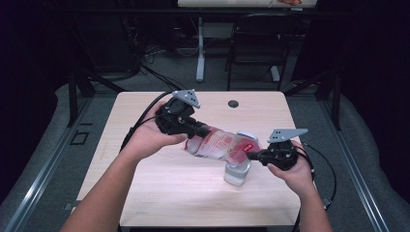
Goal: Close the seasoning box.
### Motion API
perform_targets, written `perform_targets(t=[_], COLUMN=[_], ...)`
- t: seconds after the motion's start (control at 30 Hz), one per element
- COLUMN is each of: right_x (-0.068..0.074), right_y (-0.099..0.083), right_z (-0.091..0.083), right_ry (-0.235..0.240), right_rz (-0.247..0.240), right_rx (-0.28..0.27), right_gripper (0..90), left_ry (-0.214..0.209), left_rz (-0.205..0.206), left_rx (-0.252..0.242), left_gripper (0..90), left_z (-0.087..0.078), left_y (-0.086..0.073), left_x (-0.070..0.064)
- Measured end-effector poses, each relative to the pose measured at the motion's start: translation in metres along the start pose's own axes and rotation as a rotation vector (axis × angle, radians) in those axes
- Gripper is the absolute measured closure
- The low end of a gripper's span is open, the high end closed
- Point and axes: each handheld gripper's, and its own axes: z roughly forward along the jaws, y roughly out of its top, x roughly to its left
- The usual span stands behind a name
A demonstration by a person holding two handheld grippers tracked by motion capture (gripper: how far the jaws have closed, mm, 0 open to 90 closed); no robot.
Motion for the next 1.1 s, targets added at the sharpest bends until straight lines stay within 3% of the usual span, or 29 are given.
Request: perform_targets(t=[0.83, 1.1], right_x=[-0.0004, 0.0014], right_y=[-0.0017, -0.0008], right_z=[-0.0088, -0.0042], right_ry=[-0.016, -0.005], right_rz=[-0.002, -0.009], right_rx=[0.008, 0.012], right_gripper=[89.3, 89.1], left_ry=[-0.011, -0.003], left_rz=[-0.001, 0.005], left_rx=[-0.007, 0.0], left_gripper=[79.8, 79.8], left_z=[0.0047, 0.0019], left_y=[0.0025, 0.0026], left_x=[0.0013, 0.0003])
